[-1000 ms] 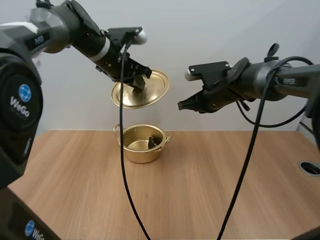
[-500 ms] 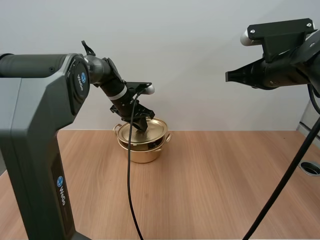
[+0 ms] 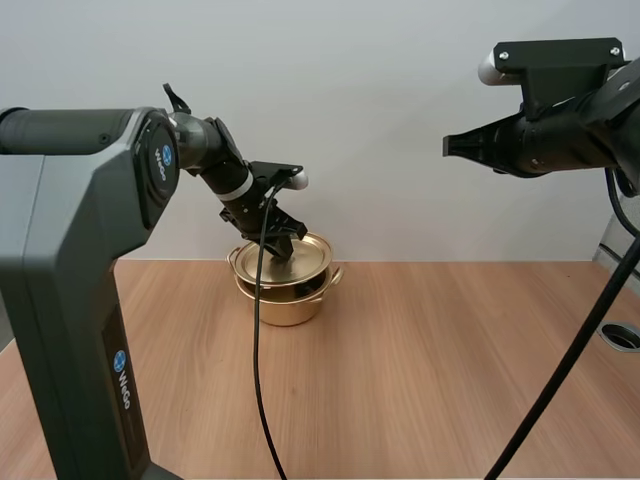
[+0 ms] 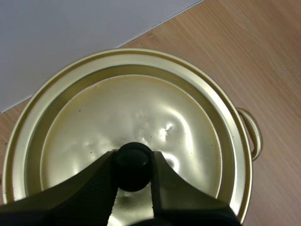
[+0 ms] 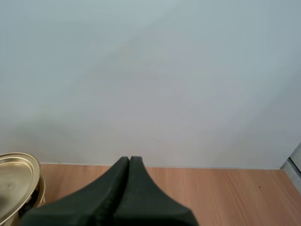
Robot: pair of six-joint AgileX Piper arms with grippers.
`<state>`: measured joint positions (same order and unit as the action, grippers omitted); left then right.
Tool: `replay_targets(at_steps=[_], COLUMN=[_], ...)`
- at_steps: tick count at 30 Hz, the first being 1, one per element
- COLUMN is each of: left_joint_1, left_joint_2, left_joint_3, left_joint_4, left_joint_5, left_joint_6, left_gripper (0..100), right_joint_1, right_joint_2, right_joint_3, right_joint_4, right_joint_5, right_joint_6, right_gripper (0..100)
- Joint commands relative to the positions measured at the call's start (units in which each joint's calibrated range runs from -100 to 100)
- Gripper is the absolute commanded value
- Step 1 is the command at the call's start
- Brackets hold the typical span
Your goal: Open the pot, put the car inside, and close it
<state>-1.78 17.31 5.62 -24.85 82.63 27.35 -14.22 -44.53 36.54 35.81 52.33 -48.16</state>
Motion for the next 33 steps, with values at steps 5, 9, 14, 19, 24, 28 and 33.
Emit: replay_targets(at_steps=[5,9,14,19,24,28,33], left_joint_1=[-0.03,-0.03,-0.03,-0.03,-0.03,-0.03,1.43], left_joint_2=[-0.01,-0.01,-0.01,-0.01,-1.4,-6.39,-20.26], left_joint_3=[3.48,4.79,5.52,5.98,5.75,5.75,8.94], left_joint_4=[-0.41,-1.07,-2.9,-3.91,-3.61,-8.69,-26.89], left_joint_5=[-4.22,-6.3,-7.45,-9.66,-9.14,-9.64,-6.77], left_joint_6=[0.71,1.49,3.0,3.3,1.95,6.57,15.01], left_gripper=[0,0,2,57,100,100,100], right_joint_1=[0.0,0.0,0.0,0.0,0.0,0.0,0.0], right_joint_2=[0.05,0.05,0.05,0.05,0.05,0.05,0.05], right_joint_3=[0.07,0.07,0.07,0.07,0.07,0.07,0.07], right_joint_4=[0.04,0.02,0.9,1.03,1.03,0.57,0.57], right_joint_5=[0.9,1.15,2.71,4.32,6.58,6.26,3.77], right_joint_6=[0.0,0.0,0.0,0.0,-0.24,-1.26,-4.74], right_gripper=[0,0,0,0,0,0,0])
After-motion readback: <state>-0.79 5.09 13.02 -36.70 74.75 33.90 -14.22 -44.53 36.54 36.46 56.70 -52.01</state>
